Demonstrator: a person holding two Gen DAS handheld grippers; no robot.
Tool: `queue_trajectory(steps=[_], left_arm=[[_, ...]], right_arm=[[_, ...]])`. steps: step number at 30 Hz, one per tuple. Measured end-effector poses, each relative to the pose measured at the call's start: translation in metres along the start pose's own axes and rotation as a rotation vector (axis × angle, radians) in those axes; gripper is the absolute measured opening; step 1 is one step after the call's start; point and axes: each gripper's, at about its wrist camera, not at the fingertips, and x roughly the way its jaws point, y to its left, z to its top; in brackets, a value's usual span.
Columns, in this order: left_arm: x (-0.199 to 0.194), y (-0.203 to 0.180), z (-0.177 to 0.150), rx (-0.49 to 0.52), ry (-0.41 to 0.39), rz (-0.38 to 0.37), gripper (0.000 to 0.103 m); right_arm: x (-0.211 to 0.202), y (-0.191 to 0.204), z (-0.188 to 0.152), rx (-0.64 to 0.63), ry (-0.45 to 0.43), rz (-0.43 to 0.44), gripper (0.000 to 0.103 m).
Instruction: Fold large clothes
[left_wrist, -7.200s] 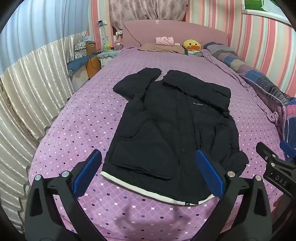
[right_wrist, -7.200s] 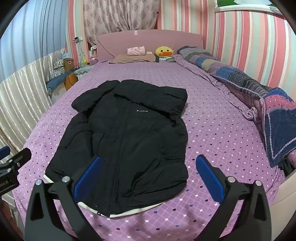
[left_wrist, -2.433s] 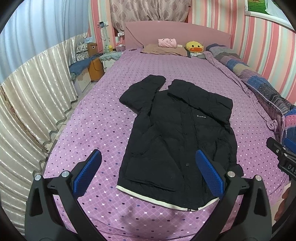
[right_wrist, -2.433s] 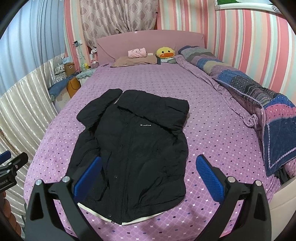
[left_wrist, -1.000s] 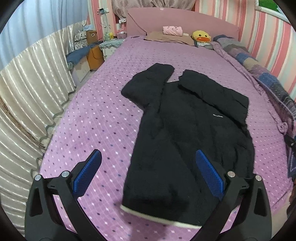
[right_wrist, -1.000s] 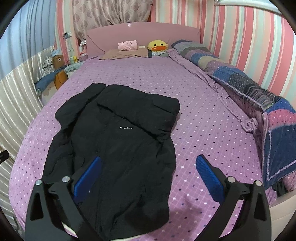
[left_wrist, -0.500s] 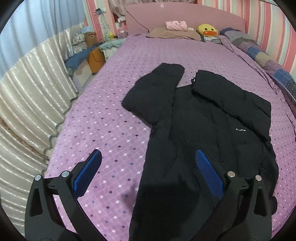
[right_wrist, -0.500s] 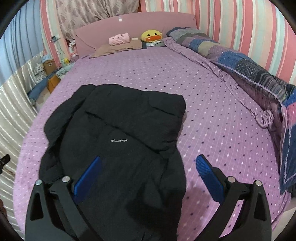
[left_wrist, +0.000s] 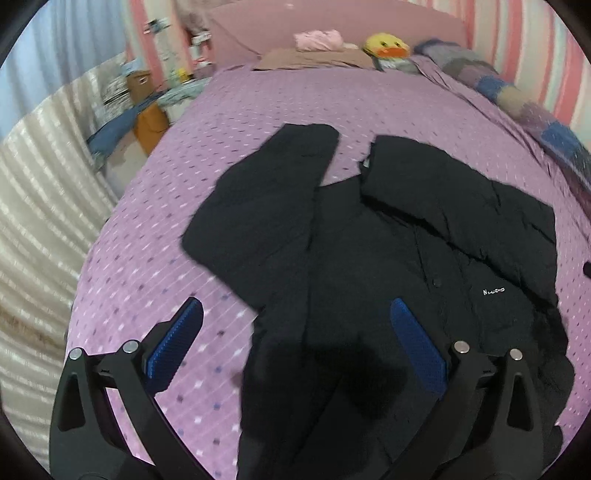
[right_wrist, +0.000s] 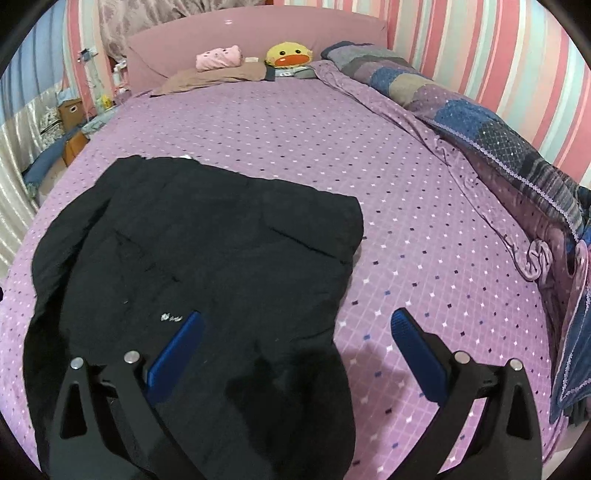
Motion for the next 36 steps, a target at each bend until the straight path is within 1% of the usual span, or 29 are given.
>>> queue_trajectory(steps=[2,3,5,8,10,14,17,18,21,23,24,25,27,30,31,32,33,34,35,36], left_arm=[[0.015,-0.014,0.010,0.046,0.008,-0.007,0.100],[0.022,-0.020,0.014,0.084,0.007,0.004,0.100],[0.034,-0.030,0.021,0.108,-0.011,0.011,0.100],[0.053,-0.041,0.033,0.134,-0.023,0.008,0.100],[0.064,-0.047,0.036,0.139,-0.018,-0.008,0.100],[0.090,-0.058,0.047,0.140,-0.007,-0.035,0.100],[0.112,-0.070,0.062,0.124,-0.009,-0.088,0.100],[0.121,-0.073,0.068,0.112,-0.006,-0.106,0.100],[0.143,-0.083,0.082,0.113,0.000,-0.119,0.099],[0.156,-0.086,0.089,0.108,0.011,-0.128,0.094],[0.167,-0.088,0.095,0.099,0.031,-0.142,0.086],[0.174,-0.086,0.097,0.091,0.047,-0.154,0.080],[0.194,-0.090,0.105,0.075,0.104,-0.201,0.079],[0.210,-0.098,0.107,0.091,0.138,-0.212,0.077],[0.215,-0.101,0.108,0.097,0.147,-0.219,0.074],[0.219,-0.103,0.108,0.096,0.160,-0.237,0.070],[0.222,-0.103,0.109,0.086,0.179,-0.278,0.058],[0.221,-0.103,0.108,0.081,0.190,-0.309,0.046],[0.222,-0.105,0.110,0.080,0.198,-0.321,0.042],[0.220,-0.109,0.111,0.091,0.196,-0.317,0.034]], right_arm=[[0.008,-0.003,0.002,0.002,0.003,-0.007,0.101],[0.012,-0.005,0.002,0.003,0.002,-0.008,0.101],[0.021,-0.008,0.005,-0.001,-0.001,-0.012,0.101],[0.039,-0.009,0.012,-0.033,-0.004,0.009,0.101],[0.053,-0.009,0.018,-0.065,-0.011,0.038,0.101],[0.082,-0.013,0.033,-0.106,-0.020,0.125,0.101],[0.100,-0.018,0.042,-0.111,-0.027,0.138,0.101],[0.107,-0.020,0.045,-0.117,-0.030,0.129,0.101],[0.123,-0.026,0.052,-0.128,-0.026,0.106,0.101],[0.128,-0.029,0.054,-0.133,-0.035,0.100,0.101],[0.131,-0.030,0.054,-0.136,-0.036,0.092,0.101],[0.133,-0.031,0.054,-0.135,-0.033,0.087,0.101],[0.142,-0.035,0.053,-0.123,-0.013,0.090,0.101],[0.149,-0.036,0.050,-0.118,0.004,0.099,0.100],[0.151,-0.035,0.049,-0.119,0.009,0.105,0.099],[0.154,-0.034,0.048,-0.119,0.020,0.119,0.092],[0.156,-0.032,0.047,-0.119,0.029,0.134,0.086],[0.157,-0.031,0.047,-0.123,0.027,0.131,0.084],[0.158,-0.029,0.047,-0.128,0.025,0.130,0.080],[0.158,-0.028,0.048,-0.130,0.028,0.131,0.075]])
